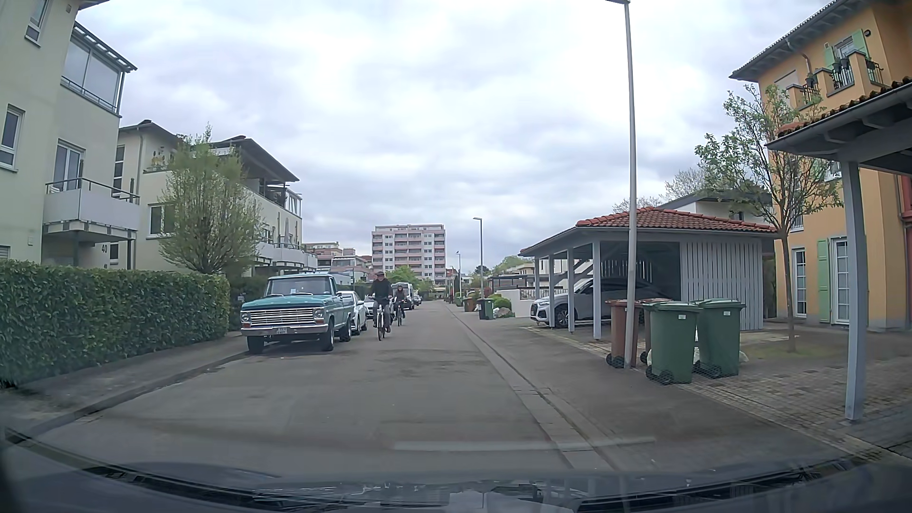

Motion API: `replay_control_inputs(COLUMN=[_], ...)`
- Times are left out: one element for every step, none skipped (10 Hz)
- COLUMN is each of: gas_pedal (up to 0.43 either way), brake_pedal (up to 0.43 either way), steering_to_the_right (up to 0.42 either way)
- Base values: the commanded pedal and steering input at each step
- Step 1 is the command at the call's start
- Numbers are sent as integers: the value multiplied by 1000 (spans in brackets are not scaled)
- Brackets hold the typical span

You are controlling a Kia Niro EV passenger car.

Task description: Follow the waypoints while adhering to traffic rules and regulations

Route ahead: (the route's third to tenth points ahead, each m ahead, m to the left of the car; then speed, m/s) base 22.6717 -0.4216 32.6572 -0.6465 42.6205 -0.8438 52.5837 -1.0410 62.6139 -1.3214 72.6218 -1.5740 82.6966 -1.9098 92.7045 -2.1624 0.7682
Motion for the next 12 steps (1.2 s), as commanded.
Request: replay_control_inputs(gas_pedal=[0,0,0,0,0,0,0,0,0,0,0,0], brake_pedal=[85,85,91,91,91,91,79,79,91,85,67,12], steering_to_the_right=[-98,-94,-91,-84,-79,-77,-77,-75,-72,-69,-67,-67])
